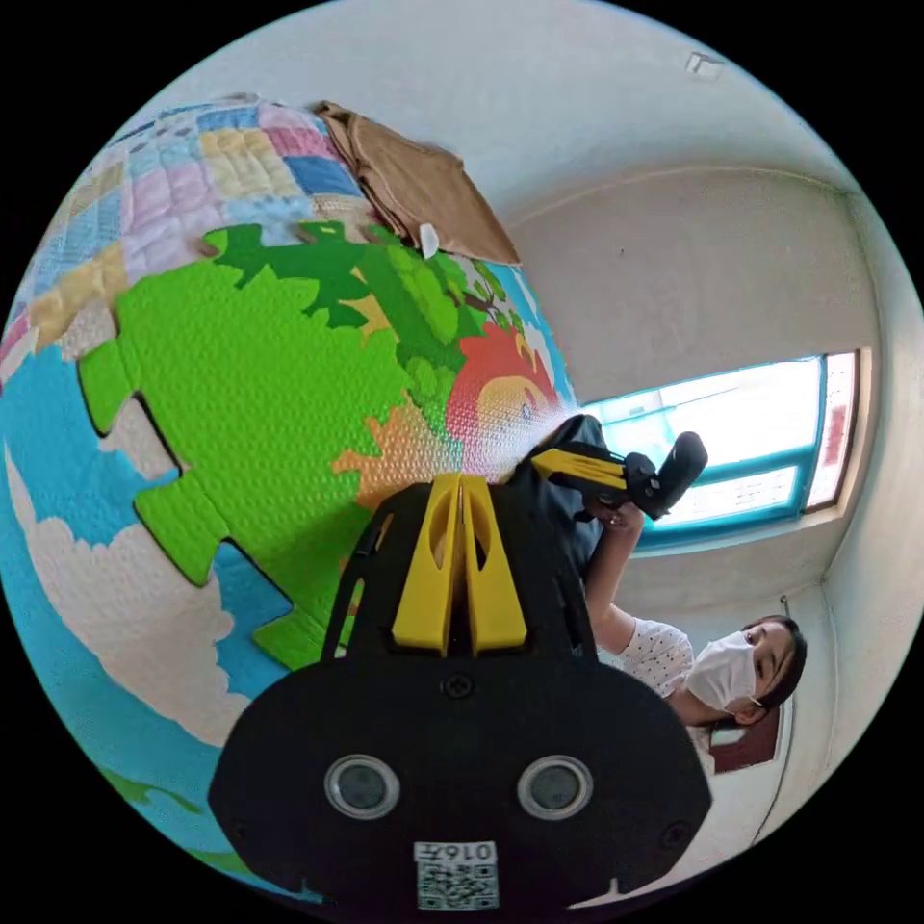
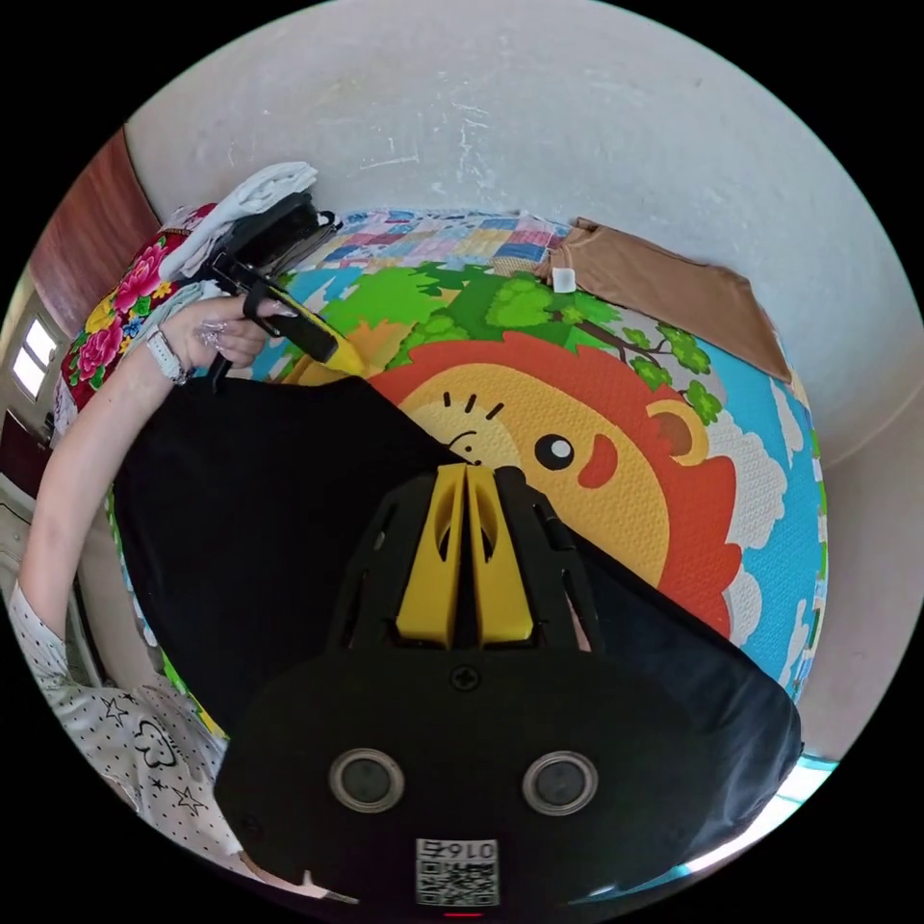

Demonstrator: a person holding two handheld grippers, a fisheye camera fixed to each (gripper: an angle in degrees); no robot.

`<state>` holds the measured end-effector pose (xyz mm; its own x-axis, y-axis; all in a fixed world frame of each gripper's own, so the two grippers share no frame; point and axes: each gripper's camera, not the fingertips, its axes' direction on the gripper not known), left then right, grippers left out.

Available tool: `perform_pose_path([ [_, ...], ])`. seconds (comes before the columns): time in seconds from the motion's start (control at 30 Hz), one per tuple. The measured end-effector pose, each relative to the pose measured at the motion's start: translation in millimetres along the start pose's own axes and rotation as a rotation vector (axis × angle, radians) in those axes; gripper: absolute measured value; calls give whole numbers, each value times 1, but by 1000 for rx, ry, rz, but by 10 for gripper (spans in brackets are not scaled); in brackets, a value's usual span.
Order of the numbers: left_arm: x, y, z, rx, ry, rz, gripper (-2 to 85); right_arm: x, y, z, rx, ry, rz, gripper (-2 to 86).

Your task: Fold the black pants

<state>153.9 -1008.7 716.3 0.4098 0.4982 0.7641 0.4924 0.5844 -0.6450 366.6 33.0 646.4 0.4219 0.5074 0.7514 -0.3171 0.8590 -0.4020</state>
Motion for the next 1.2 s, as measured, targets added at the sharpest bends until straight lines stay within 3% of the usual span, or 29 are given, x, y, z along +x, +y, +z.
perform_pose_path([
  [0.13,10,24,-11,39,-1,90,-9,13,7,0,2,-22,12,-5],
  [0.27,57,57,29,-121,-39,249,-10,23,18,-3,20,-26,12,-5],
  [0.37,74,84,69,-193,-236,302,-10,35,27,-7,38,-52,27,-4],
  [0.43,63,95,83,-155,-351,257,-10,41,34,-8,44,-65,33,-4],
  [0.53,32,109,84,-76,-210,138,-10,51,44,-10,47,-69,35,-4],
  [0.63,30,135,65,68,-379,99,-10,60,55,-11,44,-73,33,-4],
  [0.73,44,171,51,144,-217,162,-10,68,67,-14,45,-68,29,-4],
  [0.77,52,186,56,130,-118,204,-10,72,73,-15,46,-68,30,-4],
  [0.83,63,208,77,27,-86,237,-10,77,82,-17,49,-69,31,-4],
  [0.9,70,238,115,-122,-257,247,-10,83,91,-18,48,-71,34,-4],
  [0.97,62,256,135,-158,-412,198,-10,90,104,-21,51,-70,33,-4],
  [1.1,40,298,147,-83,-355,197,-10,102,125,-25,51,-74,35,-3],
  [1.2,42,339,142,-36,-477,216,-10,113,144,-30,52,-81,35,-3],
])
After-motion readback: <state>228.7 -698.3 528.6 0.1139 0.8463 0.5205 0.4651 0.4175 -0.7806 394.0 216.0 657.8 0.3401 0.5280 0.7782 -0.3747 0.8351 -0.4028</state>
